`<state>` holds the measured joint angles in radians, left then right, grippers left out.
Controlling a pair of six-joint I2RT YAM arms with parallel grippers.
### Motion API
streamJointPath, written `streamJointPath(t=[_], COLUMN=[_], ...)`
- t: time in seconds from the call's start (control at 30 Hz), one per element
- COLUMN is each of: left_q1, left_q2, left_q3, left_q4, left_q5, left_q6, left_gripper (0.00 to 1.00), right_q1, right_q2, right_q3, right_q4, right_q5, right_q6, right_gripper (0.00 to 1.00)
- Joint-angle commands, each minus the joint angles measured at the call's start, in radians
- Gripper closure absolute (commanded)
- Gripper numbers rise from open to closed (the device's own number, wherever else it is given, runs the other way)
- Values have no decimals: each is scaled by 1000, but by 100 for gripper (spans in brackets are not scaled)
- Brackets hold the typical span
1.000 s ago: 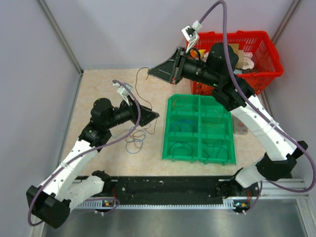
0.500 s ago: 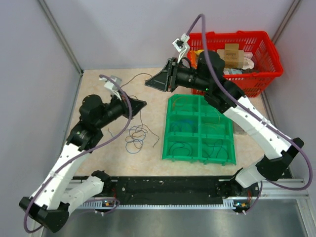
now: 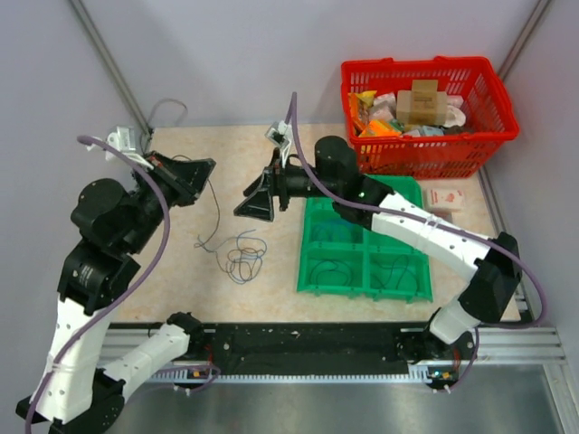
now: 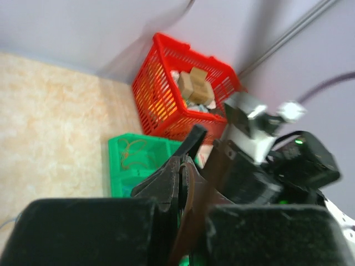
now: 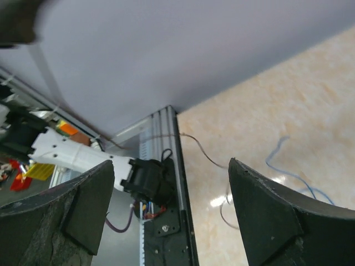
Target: Untangle the cables
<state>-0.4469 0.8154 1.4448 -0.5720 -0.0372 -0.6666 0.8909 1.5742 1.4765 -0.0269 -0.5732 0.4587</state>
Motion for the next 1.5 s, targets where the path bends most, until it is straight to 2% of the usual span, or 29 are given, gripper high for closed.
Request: streamJointPath(t=[0.0, 0.1, 0.17, 0.23, 0.33, 0.43, 0.47, 0.53, 0.57, 0.63, 0.73, 0.77, 0.8, 0.87, 0.97, 1.2, 1.27, 1.37, 1.47], left_q1=[-1, -1, -1, 2, 1, 4, 7, 10, 13, 22, 36, 42, 45, 47, 47, 47, 47, 47, 47], left_q2=[39, 51, 57, 62, 60, 56, 53, 56, 60, 74, 74, 65, 53, 25, -10, -30, -33, -21, -24], left_q3=[-11, -20, -30, -29, -32, -43, -49, -55, -49, -28, -33, -49, -72, -124, -214, -365, -421, -494, -575], left_q4=[-60, -57, -42, -43, -40, -45, -39, -25, -28, -52, -98, -100, -97, -72, -26, -22, -11, 4, 53], left_q5=[-40, -14, 5, 16, 16, 11, 19, 33, 31, 33, 33, 31, 30, 64, 126, 112, 112, 126, 140], left_q6=[-91, -114, -125, -133, -131, -131, -133, -120, -107, -62, -15, -2, 8, 30, 55, 44, 47, 38, -5], left_gripper=[100, 100, 100, 100, 100, 100, 100, 100, 100, 98, 55, 45, 38, 31, 30, 28, 28, 28, 28], right_q1=[19, 26, 43, 55, 63, 65, 65, 65, 65, 59, 25, -1, -30, -91, -164, -274, -285, -311, -377], right_q2=[-42, -14, 18, 44, 63, 56, 56, 53, 44, 0, -77, -97, -115, -152, -215, -290, -313, -342, -341], right_q3=[-51, -24, 1, 28, 83, 91, 94, 114, 119, 101, 99, 100, 100, 90, 38, 37, 48, 33, -1], right_q4=[365, 389, 426, 400, 343, 354, 346, 283, 247, 213, 105, 75, 49, -17, -48, -139, -185, -217, -205], right_q5=[-152, -146, -171, -128, -116, -129, -129, -125, -104, -50, 22, 16, 12, 0, 7, 110, 198, 413, 484], right_q6=[70, 123, 159, 163, 159, 179, 181, 160, 147, 124, 81, 74, 69, 70, 31, -106, -201, -311, -342], right_gripper=[17, 18, 22, 25, 48, 59, 67, 97, 100, 100, 100, 100, 100, 100, 100, 100, 100, 100, 100])
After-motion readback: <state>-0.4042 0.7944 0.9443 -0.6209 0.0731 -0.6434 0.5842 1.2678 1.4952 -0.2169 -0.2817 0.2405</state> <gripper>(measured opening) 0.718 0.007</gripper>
